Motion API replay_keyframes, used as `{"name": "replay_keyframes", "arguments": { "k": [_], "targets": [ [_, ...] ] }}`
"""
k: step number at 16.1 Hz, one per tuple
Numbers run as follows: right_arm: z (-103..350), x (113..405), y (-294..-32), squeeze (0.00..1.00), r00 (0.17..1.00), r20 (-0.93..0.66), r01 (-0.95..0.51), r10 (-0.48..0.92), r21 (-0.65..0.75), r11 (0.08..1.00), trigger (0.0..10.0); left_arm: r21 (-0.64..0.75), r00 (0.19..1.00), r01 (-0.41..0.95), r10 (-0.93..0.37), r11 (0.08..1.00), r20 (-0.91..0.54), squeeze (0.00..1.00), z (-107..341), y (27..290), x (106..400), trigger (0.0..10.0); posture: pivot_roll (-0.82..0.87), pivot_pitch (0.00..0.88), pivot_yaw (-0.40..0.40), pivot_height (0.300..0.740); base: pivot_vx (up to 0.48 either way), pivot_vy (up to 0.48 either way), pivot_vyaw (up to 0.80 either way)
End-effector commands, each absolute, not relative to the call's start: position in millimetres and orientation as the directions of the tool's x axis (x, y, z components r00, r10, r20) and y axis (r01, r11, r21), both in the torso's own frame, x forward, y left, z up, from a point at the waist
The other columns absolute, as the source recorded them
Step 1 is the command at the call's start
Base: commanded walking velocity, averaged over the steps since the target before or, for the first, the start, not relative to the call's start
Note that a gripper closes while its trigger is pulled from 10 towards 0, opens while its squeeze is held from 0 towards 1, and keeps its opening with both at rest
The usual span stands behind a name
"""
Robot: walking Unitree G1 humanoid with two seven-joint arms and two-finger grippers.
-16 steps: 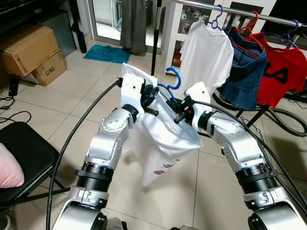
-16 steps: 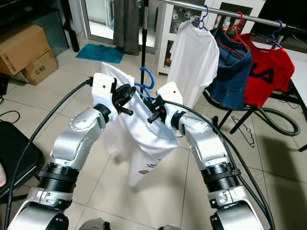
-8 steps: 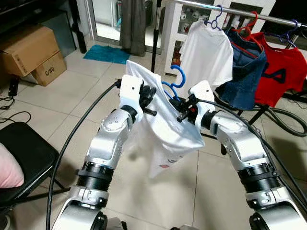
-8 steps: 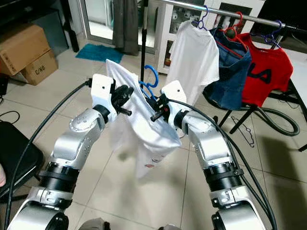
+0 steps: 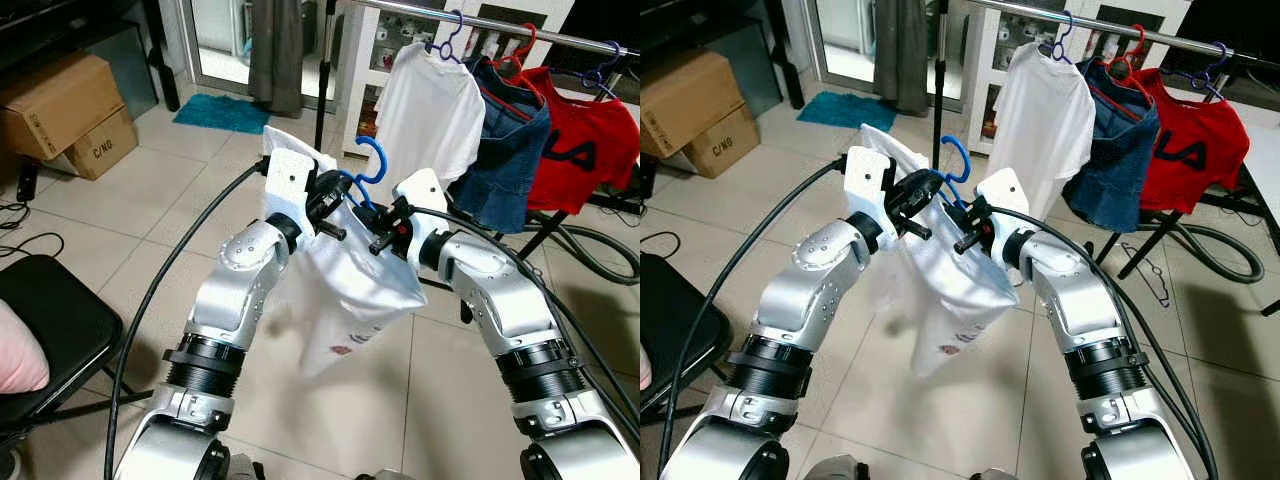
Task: Hang hanger
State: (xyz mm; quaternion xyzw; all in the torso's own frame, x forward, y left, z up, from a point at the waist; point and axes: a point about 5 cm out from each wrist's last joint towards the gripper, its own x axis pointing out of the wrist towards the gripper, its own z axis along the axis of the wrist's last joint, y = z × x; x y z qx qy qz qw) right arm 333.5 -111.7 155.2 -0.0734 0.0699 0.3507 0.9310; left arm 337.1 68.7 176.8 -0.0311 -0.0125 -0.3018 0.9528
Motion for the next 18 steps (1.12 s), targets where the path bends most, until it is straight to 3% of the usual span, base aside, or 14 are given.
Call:
{"name": "replay_keyframes", "arguments": {
  "k": [1, 8, 15, 17, 18],
  "targets": [
    [169, 335, -113, 0.0, 0.746, -0.129, -0.665, 0.654, -0.099, 0.74, 0.0, -0.054, 0.804, 0.594, -0.593, 0.802, 0.043, 0.0, 178, 65, 336, 10.0, -0.03, 0.0, -0.081, 0.74, 0.0, 0.0, 0.0],
    [171, 334, -113, 0.0, 0.737, -0.123, -0.675, 0.664, -0.098, 0.731, 0.0, -0.032, 0.886, 0.464, -0.464, 0.885, 0.019, 0.0, 176, 84, 350, 10.0, -0.03, 0.0, -0.079, 0.74, 0.0, 0.0, 0.0],
    [171, 334, -114, 0.0, 0.738, -0.124, -0.674, 0.663, -0.092, 0.733, 0.0, 0.011, 0.911, 0.412, -0.412, 0.911, 0.015, 0.0, 175, 90, 353, 10.0, -0.03, 0.0, -0.078, 0.74, 0.0, 0.0, 0.0],
    [170, 334, -115, 0.0, 0.74, -0.125, -0.671, 0.66, -0.091, 0.735, 0.0, -0.021, 0.885, 0.465, -0.464, 0.885, 0.047, 0.0, 178, 86, 350, 10.0, -0.03, 0.0, -0.078, 0.74, 0.0, 0.0, 0.0],
    [170, 335, -115, 0.0, 0.741, -0.125, -0.67, 0.659, -0.09, 0.737, 0.0, -0.03, 0.87, 0.492, -0.49, 0.87, 0.052, 0.19, 178, 83, 348, 10.0, -0.03, 0.0, -0.08, 0.74, 0.0, 0.0, 0.0]
  ]
}}
